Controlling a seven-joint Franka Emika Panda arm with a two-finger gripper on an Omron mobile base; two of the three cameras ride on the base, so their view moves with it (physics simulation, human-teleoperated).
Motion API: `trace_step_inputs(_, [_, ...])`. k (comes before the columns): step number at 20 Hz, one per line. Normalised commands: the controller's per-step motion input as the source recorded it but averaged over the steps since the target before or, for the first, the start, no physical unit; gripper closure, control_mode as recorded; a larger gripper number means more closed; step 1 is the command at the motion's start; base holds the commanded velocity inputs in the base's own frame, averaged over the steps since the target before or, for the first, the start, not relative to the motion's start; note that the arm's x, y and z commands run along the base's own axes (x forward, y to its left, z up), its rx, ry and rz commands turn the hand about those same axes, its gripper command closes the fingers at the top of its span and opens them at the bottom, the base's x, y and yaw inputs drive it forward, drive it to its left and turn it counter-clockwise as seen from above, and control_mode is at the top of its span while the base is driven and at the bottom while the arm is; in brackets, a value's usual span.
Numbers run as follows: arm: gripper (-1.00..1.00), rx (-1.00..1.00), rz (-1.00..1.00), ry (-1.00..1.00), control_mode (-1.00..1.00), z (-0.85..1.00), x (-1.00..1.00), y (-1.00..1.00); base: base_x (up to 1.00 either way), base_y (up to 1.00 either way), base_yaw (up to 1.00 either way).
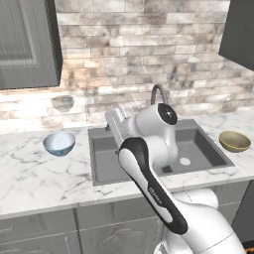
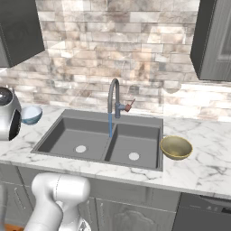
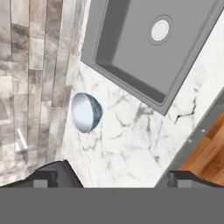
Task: Rinse each bowl for a few seconds and place them down in the sink or on the counter.
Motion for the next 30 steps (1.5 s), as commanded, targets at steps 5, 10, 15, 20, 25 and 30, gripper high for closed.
trace_step_inputs(5, [-1.00, 0.00, 0.08, -0.05, -1.00, -0.14, 0.16, 0.00, 0.00, 0.00, 0.00])
trace_step_inputs(10, [-1.00, 0.00, 0.05, -0.04, -1.00, -0.13, 0.17, 0.04, 0.00, 0.00, 0.00])
trace_step_inputs(15, [-1.00, 0.00, 0.03, -0.02, -1.00, -0.11, 0.21, 0.03, 0.00, 0.00, 0.00])
trace_step_inputs(20, [-1.00, 0.00, 0.03, 0.00, -1.00, -0.10, 0.23, 0.03, 0.00, 0.00, 0.00])
trace_step_inputs(25, [-1.00, 0.01, 0.02, 0.00, -1.00, -0.11, 0.22, 0.05, 0.00, 0.00, 0.00])
trace_step_inputs(30, [-1.00, 0.02, 0.02, 0.00, -1.00, -0.15, 0.23, 0.07, 0.00, 0.00, 0.00])
